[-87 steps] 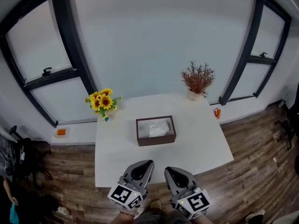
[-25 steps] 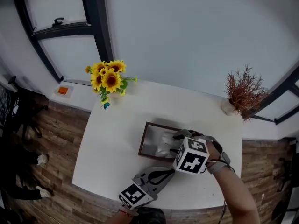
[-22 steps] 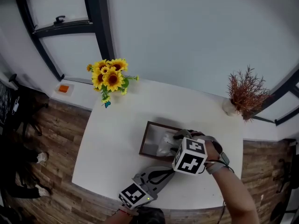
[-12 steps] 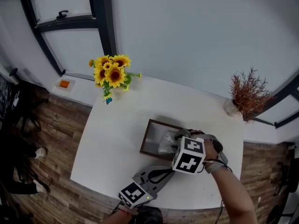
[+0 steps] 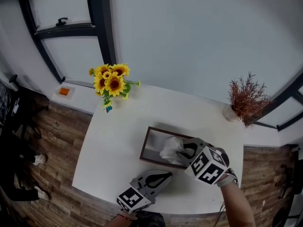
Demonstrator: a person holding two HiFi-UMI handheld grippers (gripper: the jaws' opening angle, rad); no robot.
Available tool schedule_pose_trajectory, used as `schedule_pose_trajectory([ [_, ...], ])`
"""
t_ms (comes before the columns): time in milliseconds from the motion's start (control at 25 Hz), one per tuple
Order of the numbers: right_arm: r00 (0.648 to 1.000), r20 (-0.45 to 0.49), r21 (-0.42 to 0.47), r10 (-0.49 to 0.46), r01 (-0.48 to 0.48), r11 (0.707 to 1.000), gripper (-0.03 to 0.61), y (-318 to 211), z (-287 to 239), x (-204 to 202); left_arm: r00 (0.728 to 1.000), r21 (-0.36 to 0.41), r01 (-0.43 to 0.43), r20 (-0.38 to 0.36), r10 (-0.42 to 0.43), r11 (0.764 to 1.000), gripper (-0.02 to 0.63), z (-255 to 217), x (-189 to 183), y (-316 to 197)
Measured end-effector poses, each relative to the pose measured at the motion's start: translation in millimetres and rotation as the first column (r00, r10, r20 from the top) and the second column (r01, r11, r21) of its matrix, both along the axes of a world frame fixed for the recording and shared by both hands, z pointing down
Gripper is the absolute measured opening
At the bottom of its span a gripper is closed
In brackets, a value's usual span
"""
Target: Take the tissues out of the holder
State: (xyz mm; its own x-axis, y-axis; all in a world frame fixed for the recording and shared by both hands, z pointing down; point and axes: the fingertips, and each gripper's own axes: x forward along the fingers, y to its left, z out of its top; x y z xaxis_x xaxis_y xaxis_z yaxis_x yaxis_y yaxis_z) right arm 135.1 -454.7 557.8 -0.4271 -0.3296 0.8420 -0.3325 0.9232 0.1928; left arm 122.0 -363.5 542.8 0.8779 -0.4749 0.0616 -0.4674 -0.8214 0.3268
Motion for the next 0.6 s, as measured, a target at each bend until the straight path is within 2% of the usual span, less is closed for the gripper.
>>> schedule_pose_trajectory([
  [120, 0.992, 0.096, 0.042, 0.084, -0.088, 0.995, 0.081, 1.2, -14.5, 8.4, 1.000, 0.009, 0.000, 0.007, -0.001, 1.000, 0.008, -4.6, -1.5, -1.1],
  [320, 0.967, 0.198, 0.085, 0.163, -0.182, 0.980, 0.081, 4.9, -32.0, 10.1, 1.000, 0.024, 0.007, 0.017, -0.007, 1.000, 0.008, -13.6, -4.3, -4.2],
  [600, 0.908, 0.331, 0.121, 0.258, -0.312, 0.942, 0.082, 9.3, -61.3, 9.2, 0.999, 0.058, 0.029, 0.027, -0.030, 0.998, 0.008, -30.1, -11.6, -9.0],
])
